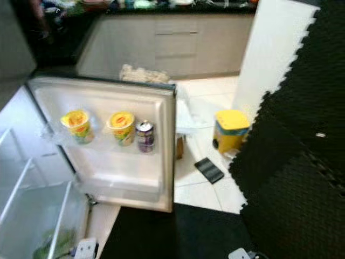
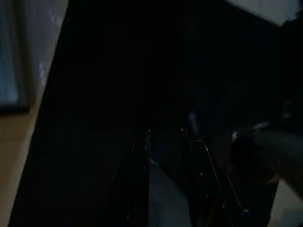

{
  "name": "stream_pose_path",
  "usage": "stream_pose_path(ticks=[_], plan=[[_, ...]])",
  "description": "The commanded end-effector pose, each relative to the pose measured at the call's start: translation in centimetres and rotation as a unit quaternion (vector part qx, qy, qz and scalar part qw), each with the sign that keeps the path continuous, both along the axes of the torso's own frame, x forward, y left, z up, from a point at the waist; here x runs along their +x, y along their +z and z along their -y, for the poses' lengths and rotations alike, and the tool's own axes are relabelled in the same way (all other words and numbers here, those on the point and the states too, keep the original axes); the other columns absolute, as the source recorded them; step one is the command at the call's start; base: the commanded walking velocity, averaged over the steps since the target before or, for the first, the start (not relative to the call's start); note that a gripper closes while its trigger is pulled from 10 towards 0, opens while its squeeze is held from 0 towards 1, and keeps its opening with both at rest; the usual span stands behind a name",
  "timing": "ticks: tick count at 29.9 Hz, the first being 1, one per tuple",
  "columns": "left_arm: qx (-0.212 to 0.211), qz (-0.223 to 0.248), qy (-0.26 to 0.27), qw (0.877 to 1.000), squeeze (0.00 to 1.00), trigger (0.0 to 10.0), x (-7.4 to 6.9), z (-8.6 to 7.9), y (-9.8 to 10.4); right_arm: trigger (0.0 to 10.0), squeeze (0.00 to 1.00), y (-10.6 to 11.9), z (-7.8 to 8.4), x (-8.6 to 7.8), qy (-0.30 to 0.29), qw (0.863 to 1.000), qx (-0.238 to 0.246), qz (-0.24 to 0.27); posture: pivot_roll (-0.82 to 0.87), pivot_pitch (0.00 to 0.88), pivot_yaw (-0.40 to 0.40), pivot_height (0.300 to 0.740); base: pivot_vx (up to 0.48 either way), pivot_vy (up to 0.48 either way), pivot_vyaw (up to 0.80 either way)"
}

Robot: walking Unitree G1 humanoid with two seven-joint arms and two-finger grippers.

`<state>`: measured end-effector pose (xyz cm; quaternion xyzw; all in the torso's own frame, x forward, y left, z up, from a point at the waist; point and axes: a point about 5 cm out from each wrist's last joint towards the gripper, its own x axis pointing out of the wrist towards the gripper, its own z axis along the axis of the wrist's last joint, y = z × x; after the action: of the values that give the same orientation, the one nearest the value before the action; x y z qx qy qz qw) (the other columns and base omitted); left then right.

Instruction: Restocking fridge

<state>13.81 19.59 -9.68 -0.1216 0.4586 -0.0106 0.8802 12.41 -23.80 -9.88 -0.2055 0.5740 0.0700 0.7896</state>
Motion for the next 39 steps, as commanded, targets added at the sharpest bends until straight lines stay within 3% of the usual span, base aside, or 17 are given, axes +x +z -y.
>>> stream_pose_path(ticks=[1, 8, 23, 39], plan=[[0.000, -0.021, 0.003, 1.000, 0.00, 10.0, -1.31, 0.12, -0.49, 10.0, 0.00, 0.01, -0.56, 0.40, -0.006, 1.000, 0.012, 0.015, -0.05, 0.000, -0.012, 0.740, 0.000, 0.000, 0.00], [-0.001, -0.022, -0.001, 1.000, 0.00, 10.0, -1.37, 0.23, -0.53, 10.0, 0.00, 0.20, -0.80, 1.01, -0.001, 0.999, 0.028, 0.029, -0.05, 0.000, -0.012, 0.740, 0.000, 0.000, 0.00], [-0.016, -0.020, -0.006, 1.000, 0.00, 10.0, -1.38, 0.79, -0.56, 10.0, 0.00, 0.22, -0.75, 1.01, -0.002, 0.999, 0.030, 0.031, -0.05, 0.000, -0.013, 0.740, 0.000, 0.000, 0.78], [-0.022, -0.014, -0.012, 1.000, 0.00, 10.0, -1.03, 1.12, -0.47, 10.0, 0.00, 0.38, -0.38, 1.23, -0.006, 0.999, 0.018, 0.040, -0.05, 0.000, -0.014, 0.740, 0.000, 0.000, 0.00]])
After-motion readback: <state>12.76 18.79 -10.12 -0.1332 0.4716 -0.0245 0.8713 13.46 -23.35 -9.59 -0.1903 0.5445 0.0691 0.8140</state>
